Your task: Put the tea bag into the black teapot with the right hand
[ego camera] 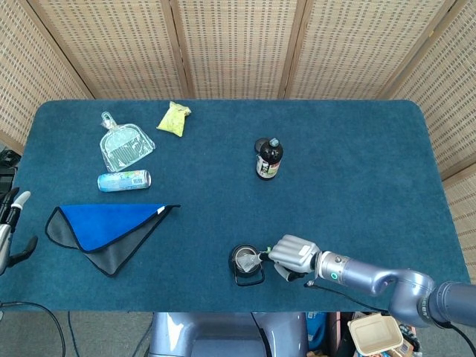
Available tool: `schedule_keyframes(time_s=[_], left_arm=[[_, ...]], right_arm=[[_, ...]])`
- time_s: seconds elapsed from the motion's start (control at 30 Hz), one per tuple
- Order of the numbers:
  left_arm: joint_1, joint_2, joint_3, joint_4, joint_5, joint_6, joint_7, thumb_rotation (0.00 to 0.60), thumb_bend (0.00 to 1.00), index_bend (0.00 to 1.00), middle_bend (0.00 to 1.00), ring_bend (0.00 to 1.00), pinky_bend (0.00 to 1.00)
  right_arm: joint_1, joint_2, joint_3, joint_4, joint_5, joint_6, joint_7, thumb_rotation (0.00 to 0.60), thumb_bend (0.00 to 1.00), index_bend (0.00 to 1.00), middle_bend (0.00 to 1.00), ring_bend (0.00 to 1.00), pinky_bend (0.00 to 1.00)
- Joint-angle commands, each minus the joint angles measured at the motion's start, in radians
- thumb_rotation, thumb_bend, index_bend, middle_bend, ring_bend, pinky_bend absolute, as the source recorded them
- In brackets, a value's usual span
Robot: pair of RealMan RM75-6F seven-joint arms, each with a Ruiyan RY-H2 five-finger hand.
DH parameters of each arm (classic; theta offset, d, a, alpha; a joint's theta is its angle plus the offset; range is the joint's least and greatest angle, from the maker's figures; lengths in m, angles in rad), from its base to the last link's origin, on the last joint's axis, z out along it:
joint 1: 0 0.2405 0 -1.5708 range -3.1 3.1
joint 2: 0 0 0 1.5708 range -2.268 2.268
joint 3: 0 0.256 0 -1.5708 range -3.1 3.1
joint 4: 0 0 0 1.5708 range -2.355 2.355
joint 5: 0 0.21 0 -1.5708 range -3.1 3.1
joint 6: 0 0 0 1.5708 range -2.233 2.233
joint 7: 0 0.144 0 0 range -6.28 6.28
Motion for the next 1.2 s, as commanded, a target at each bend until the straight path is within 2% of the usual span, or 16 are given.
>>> schedule_keyframes(time_s=[0.03, 0.6, 1.2], left_arm=[[0.000, -0.002, 0.001, 0.003, -0.001, -0.001, -0.002, 0.600, 0.38, 0.04, 0.00, 0.00, 0.00], [0.005, -0.014, 0.006, 0.026, -0.008, -0.005, -0.022, 0.600, 0.38, 0.04, 0.00, 0.00, 0.00], [0.010, -0.024, 0.010, 0.050, -0.012, -0.009, -0.045, 0.600, 0.39, 0.04, 0.00, 0.00, 0.00]], right_arm=[[0.005, -0.007, 0.003, -0.001, 0.015, -0.008, -0.012, 0.560, 0.98, 0.22, 0.99, 0.98, 0.97], [0.029, -0.041, 0.014, 0.009, 0.092, -0.068, -0.090, 0.573, 0.98, 0.22, 0.99, 0.98, 0.97], [0.044, -0.095, 0.053, 0.052, 0.186, -0.107, -0.165, 0.600, 0.98, 0.22, 0.99, 0.98, 0.97]])
